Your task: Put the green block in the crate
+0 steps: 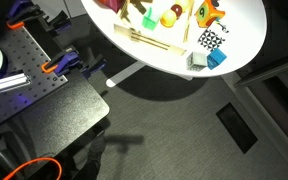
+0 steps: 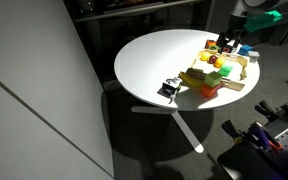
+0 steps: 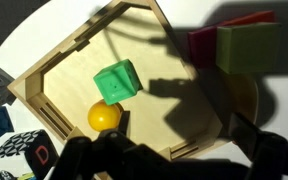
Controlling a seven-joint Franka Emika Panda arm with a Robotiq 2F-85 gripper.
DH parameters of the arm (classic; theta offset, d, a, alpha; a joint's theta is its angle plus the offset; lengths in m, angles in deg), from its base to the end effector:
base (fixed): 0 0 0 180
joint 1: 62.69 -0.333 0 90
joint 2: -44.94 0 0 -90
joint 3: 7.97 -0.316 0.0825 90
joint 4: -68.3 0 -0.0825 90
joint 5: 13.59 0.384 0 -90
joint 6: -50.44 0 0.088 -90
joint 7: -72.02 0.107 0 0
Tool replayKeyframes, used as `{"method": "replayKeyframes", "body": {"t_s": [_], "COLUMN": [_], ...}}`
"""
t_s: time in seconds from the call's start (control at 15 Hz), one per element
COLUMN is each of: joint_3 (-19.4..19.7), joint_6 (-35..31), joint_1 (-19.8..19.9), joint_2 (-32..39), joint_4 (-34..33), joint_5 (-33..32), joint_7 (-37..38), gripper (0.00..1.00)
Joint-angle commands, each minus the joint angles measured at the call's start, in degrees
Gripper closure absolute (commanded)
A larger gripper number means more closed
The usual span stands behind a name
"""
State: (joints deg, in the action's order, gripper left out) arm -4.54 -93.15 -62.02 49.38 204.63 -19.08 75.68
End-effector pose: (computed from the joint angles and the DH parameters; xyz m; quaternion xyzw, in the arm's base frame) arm 0.5054 -0.0356 0.2939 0.9988 -0.0297 0.0244 0.0318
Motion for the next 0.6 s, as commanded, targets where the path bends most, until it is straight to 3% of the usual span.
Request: {"method": "replayKeyframes", "body": {"t_s": [0.0,0.53], "joint_3": [-1.26,-2.44], "joint_6": [7.91,24.45], "joint_1": [-0.05,-0.43], "joint_2": [-3.32,-8.49], "joint_4": [-0.50,-2.58], "joint_5": [3.57,8.16], "joint_7": [0.35,-0.42], "gripper": [0.00,0.00]}}
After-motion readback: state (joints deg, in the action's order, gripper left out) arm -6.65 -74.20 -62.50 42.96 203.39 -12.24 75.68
